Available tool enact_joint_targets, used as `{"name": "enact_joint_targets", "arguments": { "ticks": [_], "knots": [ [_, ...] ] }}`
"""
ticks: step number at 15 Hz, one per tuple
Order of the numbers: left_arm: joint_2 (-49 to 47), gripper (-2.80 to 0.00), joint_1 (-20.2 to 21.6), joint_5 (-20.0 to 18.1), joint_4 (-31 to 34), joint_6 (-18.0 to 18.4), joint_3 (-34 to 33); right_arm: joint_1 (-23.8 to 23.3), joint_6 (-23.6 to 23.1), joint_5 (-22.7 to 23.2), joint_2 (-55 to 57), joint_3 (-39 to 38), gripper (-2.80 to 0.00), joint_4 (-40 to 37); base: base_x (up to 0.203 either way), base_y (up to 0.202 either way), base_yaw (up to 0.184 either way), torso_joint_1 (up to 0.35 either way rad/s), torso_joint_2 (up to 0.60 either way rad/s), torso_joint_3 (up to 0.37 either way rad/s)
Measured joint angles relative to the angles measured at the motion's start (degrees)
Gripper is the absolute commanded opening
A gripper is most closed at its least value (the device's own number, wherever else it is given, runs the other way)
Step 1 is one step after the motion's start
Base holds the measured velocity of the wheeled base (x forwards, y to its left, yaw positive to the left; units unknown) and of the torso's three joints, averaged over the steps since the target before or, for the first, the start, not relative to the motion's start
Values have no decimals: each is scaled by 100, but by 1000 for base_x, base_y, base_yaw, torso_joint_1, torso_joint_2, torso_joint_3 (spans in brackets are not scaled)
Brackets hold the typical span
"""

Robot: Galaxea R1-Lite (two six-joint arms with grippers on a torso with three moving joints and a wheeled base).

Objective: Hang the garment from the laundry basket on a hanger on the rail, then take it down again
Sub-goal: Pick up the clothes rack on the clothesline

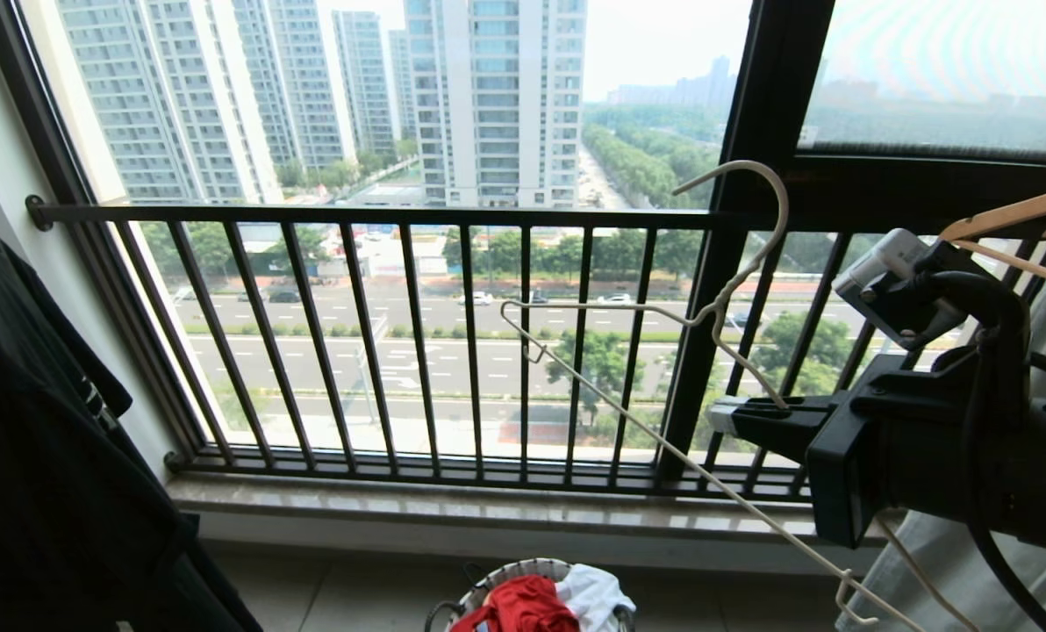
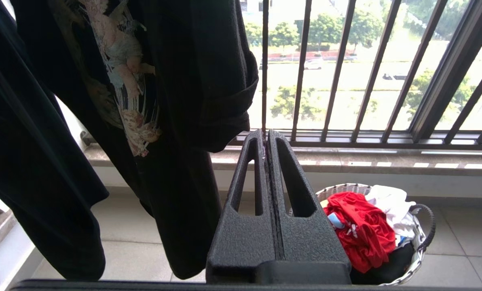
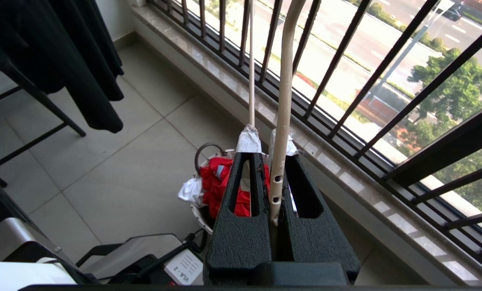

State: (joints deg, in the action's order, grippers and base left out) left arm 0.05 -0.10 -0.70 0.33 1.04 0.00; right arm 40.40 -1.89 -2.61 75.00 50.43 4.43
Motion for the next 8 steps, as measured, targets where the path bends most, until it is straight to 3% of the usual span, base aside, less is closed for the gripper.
{"name": "enact_joint_targets", "arguments": {
  "ticks": [8],
  "knots": [
    [0, -280, 2, 1, -2, -1, 0, 2, -14, 1, -69, -7, -280, 0, 0, 0, 0, -189, 430, 239]
  ]
}}
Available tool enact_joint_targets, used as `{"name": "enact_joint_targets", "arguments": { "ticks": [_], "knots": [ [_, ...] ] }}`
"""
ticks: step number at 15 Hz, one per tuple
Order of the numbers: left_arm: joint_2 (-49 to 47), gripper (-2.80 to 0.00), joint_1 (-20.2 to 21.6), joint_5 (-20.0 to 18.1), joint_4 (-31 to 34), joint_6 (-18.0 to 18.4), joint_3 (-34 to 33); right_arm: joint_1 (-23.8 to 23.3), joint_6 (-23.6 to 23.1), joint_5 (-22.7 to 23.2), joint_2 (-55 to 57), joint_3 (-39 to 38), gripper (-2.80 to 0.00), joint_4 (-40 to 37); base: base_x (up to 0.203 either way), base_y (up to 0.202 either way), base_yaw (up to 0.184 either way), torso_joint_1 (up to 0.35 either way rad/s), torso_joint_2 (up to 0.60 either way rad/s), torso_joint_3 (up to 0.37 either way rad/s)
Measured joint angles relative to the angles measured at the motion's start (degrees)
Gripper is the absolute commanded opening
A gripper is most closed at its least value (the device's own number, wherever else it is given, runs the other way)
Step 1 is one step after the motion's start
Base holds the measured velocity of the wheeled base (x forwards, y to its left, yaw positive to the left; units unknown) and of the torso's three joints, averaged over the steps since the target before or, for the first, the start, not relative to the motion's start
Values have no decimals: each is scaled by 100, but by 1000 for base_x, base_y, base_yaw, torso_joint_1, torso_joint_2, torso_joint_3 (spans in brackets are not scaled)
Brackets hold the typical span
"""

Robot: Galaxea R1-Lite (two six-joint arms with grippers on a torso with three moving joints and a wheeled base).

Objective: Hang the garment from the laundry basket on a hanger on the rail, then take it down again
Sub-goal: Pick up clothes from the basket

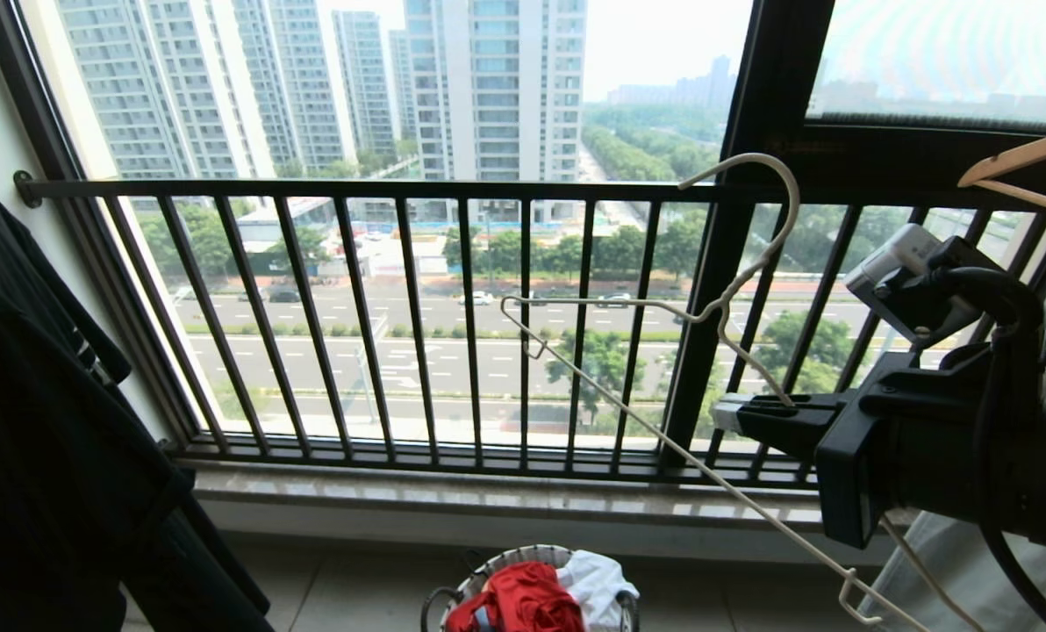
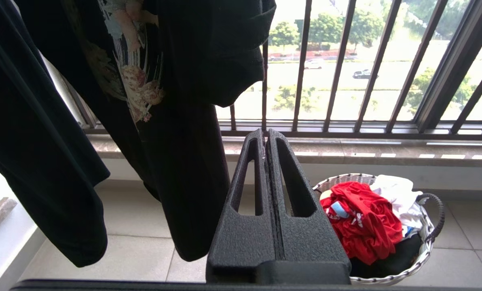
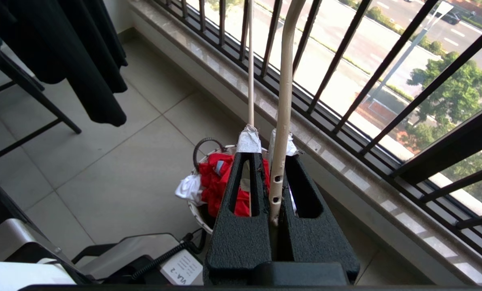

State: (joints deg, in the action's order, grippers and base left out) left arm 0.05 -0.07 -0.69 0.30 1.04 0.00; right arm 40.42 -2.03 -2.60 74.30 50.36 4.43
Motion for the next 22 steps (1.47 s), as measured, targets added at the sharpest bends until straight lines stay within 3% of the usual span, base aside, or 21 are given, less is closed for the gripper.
{"name": "enact_joint_targets", "arguments": {
  "ticks": [22],
  "knots": [
    [0, -280, -2, -2, 0, 1, 0, 0, -6, -3, -57, -17, -280, 1, 0, 0, 0, -180, 500, 317]
  ]
}}
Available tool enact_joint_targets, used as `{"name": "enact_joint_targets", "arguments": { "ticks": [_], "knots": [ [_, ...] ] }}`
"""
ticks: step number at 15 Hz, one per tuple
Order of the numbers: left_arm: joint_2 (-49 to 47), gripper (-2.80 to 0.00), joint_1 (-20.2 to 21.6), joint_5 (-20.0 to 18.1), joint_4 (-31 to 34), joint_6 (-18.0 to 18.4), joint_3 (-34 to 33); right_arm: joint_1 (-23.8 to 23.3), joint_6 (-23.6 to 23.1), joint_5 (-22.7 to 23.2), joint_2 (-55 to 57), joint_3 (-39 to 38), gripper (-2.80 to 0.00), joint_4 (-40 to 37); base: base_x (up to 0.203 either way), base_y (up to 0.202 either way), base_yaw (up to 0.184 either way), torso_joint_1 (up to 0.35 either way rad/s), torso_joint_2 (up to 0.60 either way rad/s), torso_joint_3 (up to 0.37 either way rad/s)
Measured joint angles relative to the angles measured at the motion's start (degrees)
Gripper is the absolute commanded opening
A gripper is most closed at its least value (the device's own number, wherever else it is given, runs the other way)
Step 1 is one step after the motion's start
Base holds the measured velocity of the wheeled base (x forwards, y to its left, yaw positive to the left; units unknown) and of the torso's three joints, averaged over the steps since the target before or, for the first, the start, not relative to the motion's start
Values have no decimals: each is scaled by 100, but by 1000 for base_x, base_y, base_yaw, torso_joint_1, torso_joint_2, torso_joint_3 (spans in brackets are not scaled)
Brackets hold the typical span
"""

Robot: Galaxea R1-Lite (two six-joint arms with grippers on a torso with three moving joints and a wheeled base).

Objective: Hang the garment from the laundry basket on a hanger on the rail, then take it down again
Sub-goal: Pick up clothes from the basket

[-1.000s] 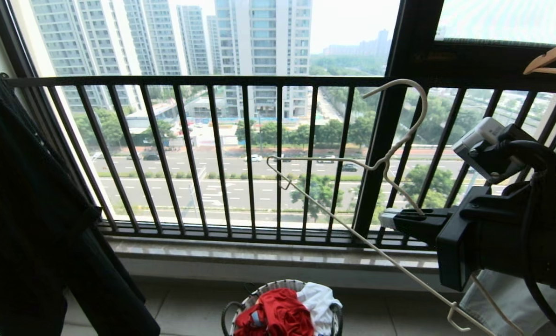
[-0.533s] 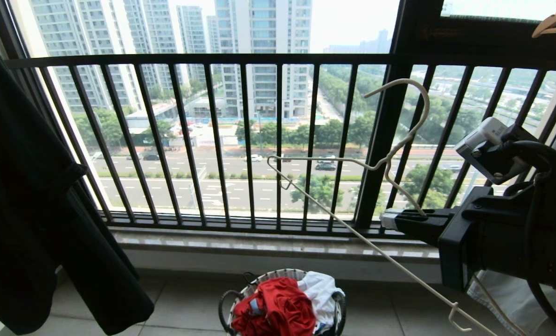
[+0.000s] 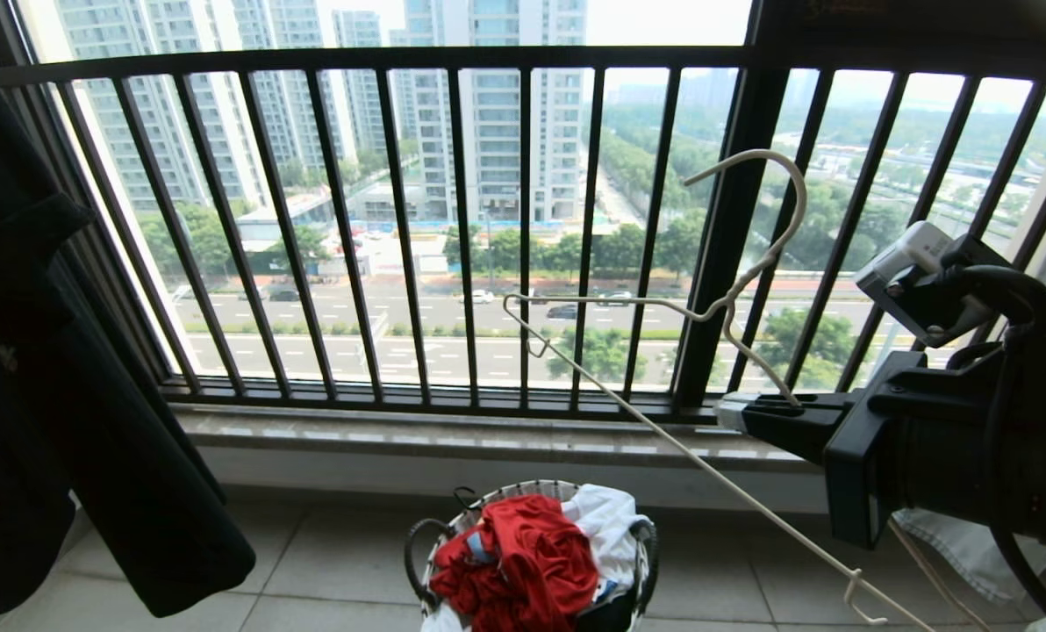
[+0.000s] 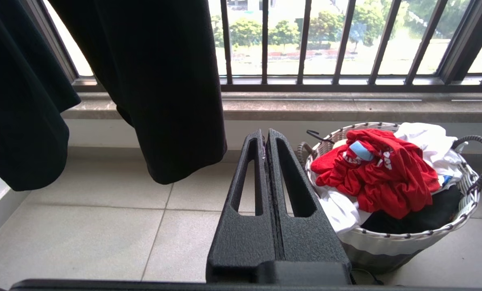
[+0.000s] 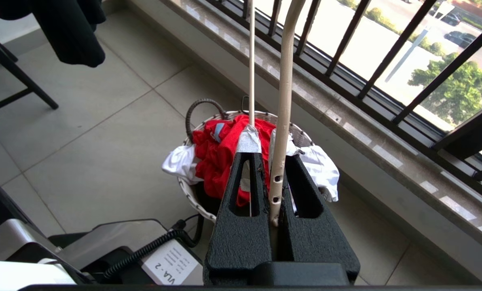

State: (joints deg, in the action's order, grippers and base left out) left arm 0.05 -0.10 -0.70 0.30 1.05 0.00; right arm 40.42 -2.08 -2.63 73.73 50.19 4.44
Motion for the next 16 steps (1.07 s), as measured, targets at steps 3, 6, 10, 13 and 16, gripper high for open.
{"name": "enact_joint_targets", "arguments": {
  "ticks": [3, 6, 10, 13, 16],
  "knots": [
    [0, -280, -1, 0, 7, 0, 0, 0, 0, 1, 2, 5, -280, 0, 0, 0, 0, -74, 392, 311],
    [0, -280, 0, 2, 2, -1, 0, -42, 5, 1, 5, 9, -280, 6, 0, 0, 0, -14, 99, 82],
    [0, -280, 0, 0, 3, 0, 0, -160, 3, 0, 13, 44, -280, 10, 0, 0, 0, 1, 9, 7],
    [0, -280, 0, 1, 4, 0, 0, -176, 0, 0, 6, 50, -280, 10, 0, 0, 0, 0, 0, 0],
    [0, -280, 0, 2, 0, 0, 0, -178, 2, 0, 2, 61, -280, 14, 0, 0, 0, 0, 0, 0]
  ]
}}
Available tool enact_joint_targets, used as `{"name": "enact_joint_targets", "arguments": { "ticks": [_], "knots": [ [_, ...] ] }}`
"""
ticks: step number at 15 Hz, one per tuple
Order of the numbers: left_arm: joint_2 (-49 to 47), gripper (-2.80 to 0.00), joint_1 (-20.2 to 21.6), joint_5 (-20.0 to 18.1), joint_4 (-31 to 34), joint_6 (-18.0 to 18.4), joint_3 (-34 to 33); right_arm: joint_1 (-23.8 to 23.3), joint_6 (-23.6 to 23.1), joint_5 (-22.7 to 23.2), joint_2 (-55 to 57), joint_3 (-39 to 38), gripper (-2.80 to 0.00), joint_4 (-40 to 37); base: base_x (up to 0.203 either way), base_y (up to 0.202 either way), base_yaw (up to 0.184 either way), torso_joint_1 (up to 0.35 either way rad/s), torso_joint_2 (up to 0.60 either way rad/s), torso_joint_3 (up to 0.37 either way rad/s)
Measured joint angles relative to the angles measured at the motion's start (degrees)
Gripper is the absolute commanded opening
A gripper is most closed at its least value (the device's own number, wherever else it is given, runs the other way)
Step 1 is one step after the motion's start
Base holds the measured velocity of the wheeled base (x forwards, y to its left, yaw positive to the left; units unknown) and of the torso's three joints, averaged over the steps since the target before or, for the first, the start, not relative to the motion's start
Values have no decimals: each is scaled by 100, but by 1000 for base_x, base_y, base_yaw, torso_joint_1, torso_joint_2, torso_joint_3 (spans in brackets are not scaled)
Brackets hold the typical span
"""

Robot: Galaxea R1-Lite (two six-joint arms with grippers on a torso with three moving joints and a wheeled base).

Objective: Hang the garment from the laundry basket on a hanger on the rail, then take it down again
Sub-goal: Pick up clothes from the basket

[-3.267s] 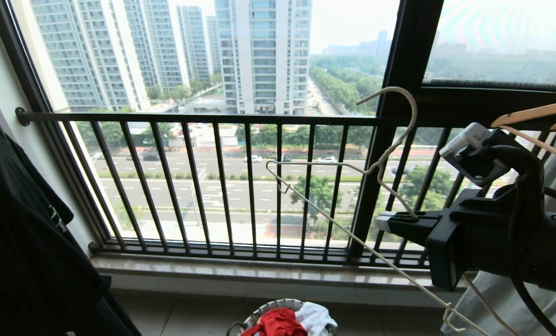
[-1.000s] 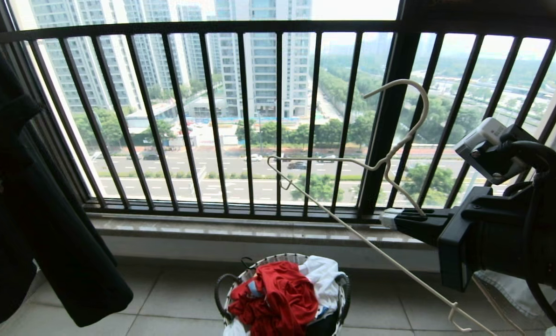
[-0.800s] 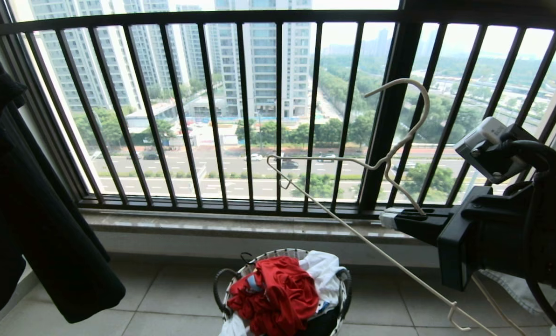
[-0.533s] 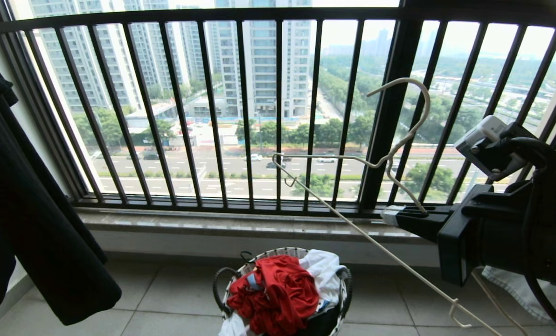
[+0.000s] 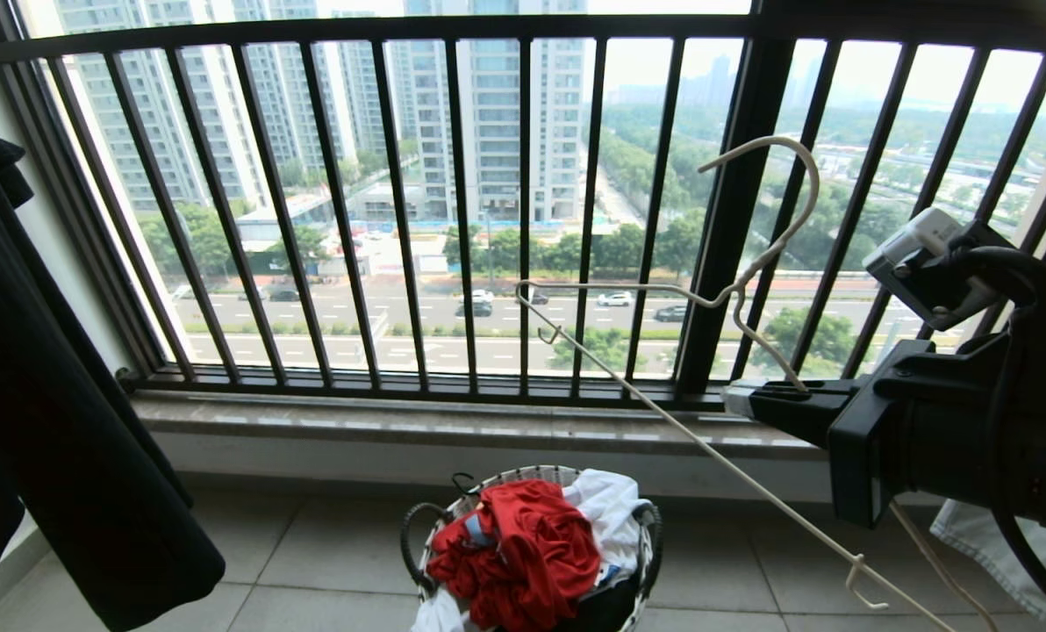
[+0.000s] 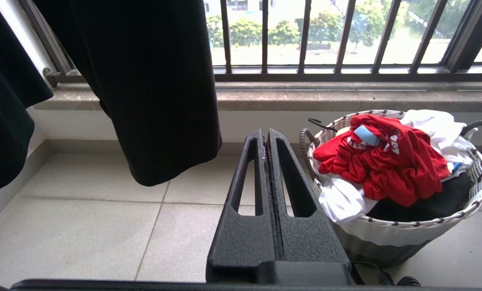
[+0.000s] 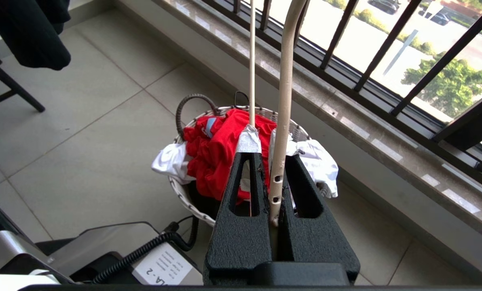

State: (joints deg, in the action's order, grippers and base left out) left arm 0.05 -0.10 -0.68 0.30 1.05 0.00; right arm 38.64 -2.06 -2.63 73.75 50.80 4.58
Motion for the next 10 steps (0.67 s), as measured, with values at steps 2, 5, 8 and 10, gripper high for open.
{"name": "enact_joint_targets", "arguments": {
  "ticks": [2, 5, 8, 10],
  "knots": [
    [0, -280, 0, -2, 2, -1, 0, 0, 5, 0, 0, -11, -280, 2, 0, 0, 0, 0, 0, 0],
    [0, -280, 0, 0, -1, 0, 0, -4, 0, -4, -7, -11, -280, -2, 0, 0, 0, 0, 0, 0],
    [0, -280, 0, 0, 2, 0, 0, -23, -2, 0, -73, -25, -280, -4, 0, 0, 0, 0, 0, 0],
    [0, -280, 0, 0, 2, 0, 0, -26, -2, -1, -110, -31, -280, -4, 0, 0, 0, 0, 0, 0]
  ]
}}
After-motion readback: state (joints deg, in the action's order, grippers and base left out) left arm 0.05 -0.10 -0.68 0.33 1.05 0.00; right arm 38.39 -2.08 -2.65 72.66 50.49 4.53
